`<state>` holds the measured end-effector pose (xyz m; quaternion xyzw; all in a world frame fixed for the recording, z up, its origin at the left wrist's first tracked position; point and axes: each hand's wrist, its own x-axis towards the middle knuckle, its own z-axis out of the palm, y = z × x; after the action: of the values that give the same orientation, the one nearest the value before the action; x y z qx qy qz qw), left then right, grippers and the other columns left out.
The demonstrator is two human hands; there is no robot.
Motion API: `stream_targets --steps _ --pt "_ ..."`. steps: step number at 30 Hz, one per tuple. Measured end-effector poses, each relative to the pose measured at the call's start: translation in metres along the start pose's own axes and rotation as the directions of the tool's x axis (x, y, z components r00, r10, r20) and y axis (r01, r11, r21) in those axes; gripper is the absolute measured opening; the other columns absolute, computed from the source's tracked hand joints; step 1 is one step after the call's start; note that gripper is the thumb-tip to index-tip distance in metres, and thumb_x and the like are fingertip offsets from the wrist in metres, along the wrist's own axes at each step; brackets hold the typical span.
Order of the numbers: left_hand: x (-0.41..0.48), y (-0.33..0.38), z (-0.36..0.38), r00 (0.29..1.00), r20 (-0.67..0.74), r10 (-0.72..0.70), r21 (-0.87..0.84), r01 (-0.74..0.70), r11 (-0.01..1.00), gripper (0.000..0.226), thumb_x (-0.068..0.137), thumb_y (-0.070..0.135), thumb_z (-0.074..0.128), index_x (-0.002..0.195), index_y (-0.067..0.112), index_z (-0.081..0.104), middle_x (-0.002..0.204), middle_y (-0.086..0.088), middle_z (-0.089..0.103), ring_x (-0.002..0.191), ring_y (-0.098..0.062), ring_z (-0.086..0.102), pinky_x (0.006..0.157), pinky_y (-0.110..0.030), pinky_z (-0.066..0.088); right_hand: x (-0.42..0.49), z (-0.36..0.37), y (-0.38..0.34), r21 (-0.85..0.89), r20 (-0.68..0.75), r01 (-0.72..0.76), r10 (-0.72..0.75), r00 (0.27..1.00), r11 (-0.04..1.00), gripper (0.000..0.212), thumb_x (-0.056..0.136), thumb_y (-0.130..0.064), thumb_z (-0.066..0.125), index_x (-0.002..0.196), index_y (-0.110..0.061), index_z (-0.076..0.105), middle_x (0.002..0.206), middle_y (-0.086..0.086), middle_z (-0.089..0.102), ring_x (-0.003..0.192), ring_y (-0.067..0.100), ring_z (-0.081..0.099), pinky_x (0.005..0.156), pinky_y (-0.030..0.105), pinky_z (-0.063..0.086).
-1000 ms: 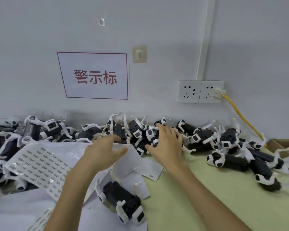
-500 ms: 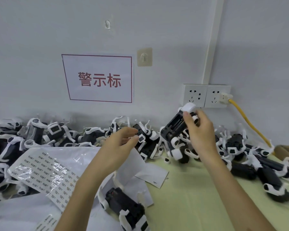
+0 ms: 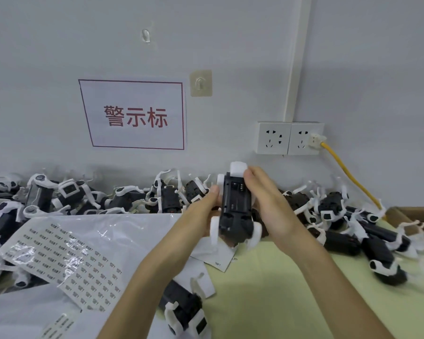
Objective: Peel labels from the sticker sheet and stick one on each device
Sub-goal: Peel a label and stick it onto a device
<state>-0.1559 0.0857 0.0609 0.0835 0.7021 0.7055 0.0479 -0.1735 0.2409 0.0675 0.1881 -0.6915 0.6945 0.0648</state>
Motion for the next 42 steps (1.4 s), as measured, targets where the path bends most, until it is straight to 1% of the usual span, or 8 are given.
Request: stream_targets --steps 3,8,14,18,23,28,35,42 --pt "0.002 -0.002 0.005 0.996 0.09 0.005 -0.232 0.016 0.972 0.052 0.084 0.06 0.046 0.092 0.026 0.085 0.1 -0.01 0.079 0.09 -0.026 0.076 0.069 -0.031 0.059 -0.007 0.004 -0.003 -0.049 0.015 0.08 -0.08 0.997 0.996 0.028 0.105 -0.048 0.039 0.109 -0.027 0.057 0.083 -0.019 0.067 0.083 -0.004 0.065 0.068 0.008 0.047" --pt "-0.014 -0.005 -0.006 0.957 0.291 0.009 -0.271 0.074 0.96 0.07 0.091 0.075 0.042 0.083 0.018 0.081 0.062 0.002 0.068 0.035 -0.011 0.049 0.038 -0.018 0.027 -0.018 0.0 -0.006 -0.103 0.065 0.131 -0.125 0.99 0.986 0.037 0.102 -0.059 0.032 0.107 -0.03 0.054 0.079 -0.004 0.052 0.073 0.01 0.051 0.068 0.021 0.044" --pt "-0.021 -0.007 0.007 0.985 0.169 0.039 -0.126 -0.018 0.992 0.075 0.091 0.077 0.041 0.091 0.014 0.081 0.06 -0.005 0.063 0.038 -0.013 0.048 0.038 -0.02 0.035 -0.02 0.002 -0.006 0.044 0.005 0.064 -0.064 0.998 0.997 0.034 0.108 -0.046 0.037 0.105 -0.022 0.06 0.091 -0.003 0.067 0.089 0.013 0.066 0.082 0.033 0.055" --pt "-0.01 0.004 0.015 0.992 0.121 -0.046 -0.439 0.095 0.894 0.048 0.084 0.047 0.069 0.108 0.007 0.08 0.112 -0.018 0.074 0.088 -0.025 0.077 0.069 -0.03 0.061 -0.02 -0.004 -0.006 0.059 0.099 0.031 -0.037 0.994 0.998 0.027 0.1 -0.045 0.053 0.119 -0.028 0.06 0.109 -0.004 0.074 0.104 0.013 0.071 0.087 0.033 0.057" --pt "-0.007 0.006 0.007 0.997 0.064 -0.051 -0.207 0.063 0.976 0.047 0.088 0.056 0.059 0.119 0.025 0.076 0.137 -0.026 0.061 0.132 -0.046 0.054 0.112 -0.053 0.042 -0.021 -0.014 -0.01 -0.07 0.246 0.096 -0.076 0.966 0.993 0.077 0.071 -0.044 0.082 0.138 -0.039 0.044 0.123 -0.009 0.069 0.116 0.012 0.066 0.094 0.029 0.056" --pt "-0.024 0.007 -0.004 0.994 0.107 0.0 0.022 -0.003 1.0 0.055 0.098 0.063 0.049 0.116 0.017 0.074 0.085 -0.004 0.07 0.061 -0.013 0.058 0.048 -0.021 0.038 -0.022 -0.007 -0.009 -0.106 0.119 0.155 -0.142 0.983 0.982 0.064 0.065 -0.043 0.087 0.119 -0.035 0.055 0.109 -0.01 0.07 0.098 0.009 0.071 0.077 0.022 0.057" --pt "-0.031 0.016 -0.006 0.99 0.112 0.087 0.252 -0.113 0.961 0.051 0.092 0.062 0.045 0.114 0.027 0.075 0.108 0.009 0.078 0.108 -0.009 0.07 0.099 -0.031 0.047 -0.02 -0.003 -0.008 0.019 0.043 0.16 -0.161 0.986 0.987 0.032 0.09 -0.034 0.064 0.111 -0.01 0.059 0.1 0.017 0.062 0.09 0.016 0.061 0.076 0.034 0.055" --pt "-0.032 0.024 -0.025 0.99 -0.104 0.099 0.049 -0.095 0.994 0.058 0.084 0.065 0.053 0.098 0.016 0.079 0.1 -0.01 0.079 0.075 -0.014 0.071 0.054 -0.02 0.044 -0.017 0.015 0.016 -0.096 -0.047 0.083 -0.088 0.995 0.992 0.032 0.103 -0.027 0.058 0.133 -0.032 0.052 0.127 -0.009 0.062 0.11 0.01 0.065 0.094 0.037 0.054"
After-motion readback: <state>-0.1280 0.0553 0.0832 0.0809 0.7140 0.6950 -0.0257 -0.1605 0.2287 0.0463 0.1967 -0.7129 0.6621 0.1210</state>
